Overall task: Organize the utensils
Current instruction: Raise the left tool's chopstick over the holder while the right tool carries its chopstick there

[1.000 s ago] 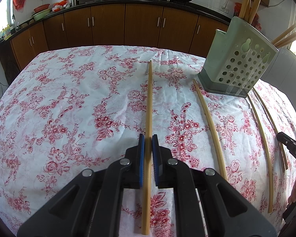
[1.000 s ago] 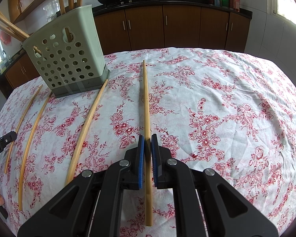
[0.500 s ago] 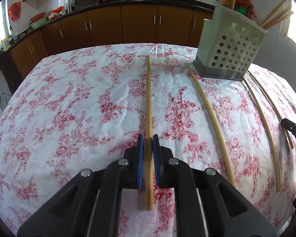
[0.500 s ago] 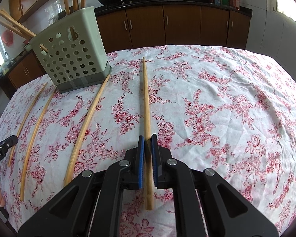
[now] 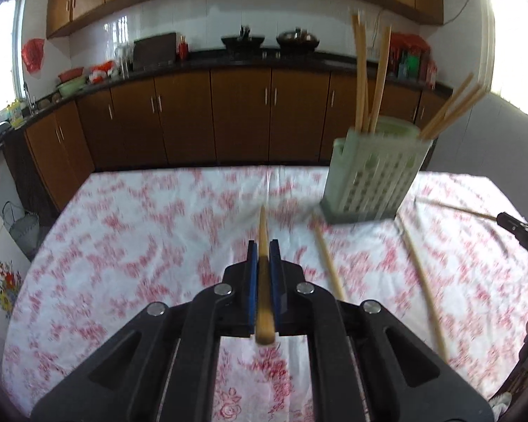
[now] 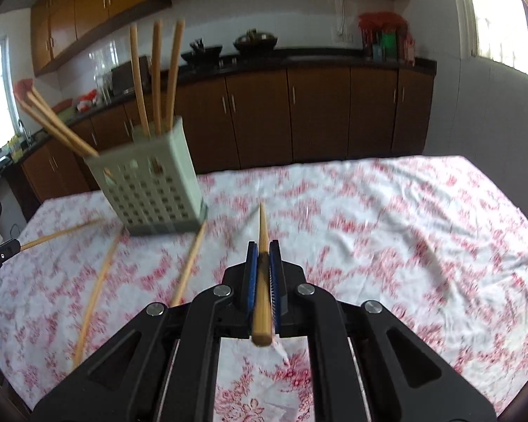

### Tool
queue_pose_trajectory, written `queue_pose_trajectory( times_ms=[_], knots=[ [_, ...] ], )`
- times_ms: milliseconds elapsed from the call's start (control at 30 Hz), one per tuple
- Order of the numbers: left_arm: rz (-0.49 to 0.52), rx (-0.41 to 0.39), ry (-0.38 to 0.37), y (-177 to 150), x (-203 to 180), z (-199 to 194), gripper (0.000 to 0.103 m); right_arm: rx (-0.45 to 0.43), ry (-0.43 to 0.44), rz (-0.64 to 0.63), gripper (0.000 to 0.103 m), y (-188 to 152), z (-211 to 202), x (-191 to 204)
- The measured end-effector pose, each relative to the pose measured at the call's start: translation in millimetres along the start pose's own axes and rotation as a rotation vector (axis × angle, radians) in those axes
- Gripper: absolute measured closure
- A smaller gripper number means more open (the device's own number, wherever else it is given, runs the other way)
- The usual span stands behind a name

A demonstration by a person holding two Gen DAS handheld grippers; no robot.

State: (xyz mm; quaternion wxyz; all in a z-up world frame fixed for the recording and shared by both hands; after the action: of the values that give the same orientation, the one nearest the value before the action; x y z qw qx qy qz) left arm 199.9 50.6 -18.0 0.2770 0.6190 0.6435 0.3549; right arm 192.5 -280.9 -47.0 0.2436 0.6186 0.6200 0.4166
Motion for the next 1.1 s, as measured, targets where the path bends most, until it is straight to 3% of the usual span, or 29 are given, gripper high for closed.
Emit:
queue_pose_trajectory(
  times_ms=[367,600,833,967,1100],
  knots=[
    [-0.038,-0.105,-0.07,49.4,0.4,-38.9,0.095,-0.132,0.036,-0.021,0.095,40.4,-28.3,6.7],
    [-0.028,-0.175,-0.129,70.3,-10.3,-65.4,0.095,-0.212,0.14,-0.039,0.095,72.0,-50.1,31.9],
    [-0.039,-0.325,-0.177,120.1,-39.5,-98.5,0.095,-0.371,0.259,-0.069,0.095,113.1,-82.3,68.9],
    [-0.076,-0.418,-0.171,156.6,-55.4,-104.1,0.095,-0.473,0.262,-0.103,0.095,136.6,-87.0,87.2],
    [-0.126,-0.483,-0.165,184.9,-66.1,-99.7,0.095,-0.517,0.232,-0.139,0.095,147.0,-72.1,94.5]
  ],
)
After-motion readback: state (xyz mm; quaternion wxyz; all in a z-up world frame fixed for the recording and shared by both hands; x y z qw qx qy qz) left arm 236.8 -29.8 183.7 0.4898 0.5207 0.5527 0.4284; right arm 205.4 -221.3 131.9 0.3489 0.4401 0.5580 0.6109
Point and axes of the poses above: each gripper's, at about its wrist camera, not at the fingertips, and z roughly the way its jaws point, x to its left, y to its top, the point moved 3 cm from there along z, roughly the way its jaws point, and after that the axes turned 9 degrees about y, right-handed, at the moved point
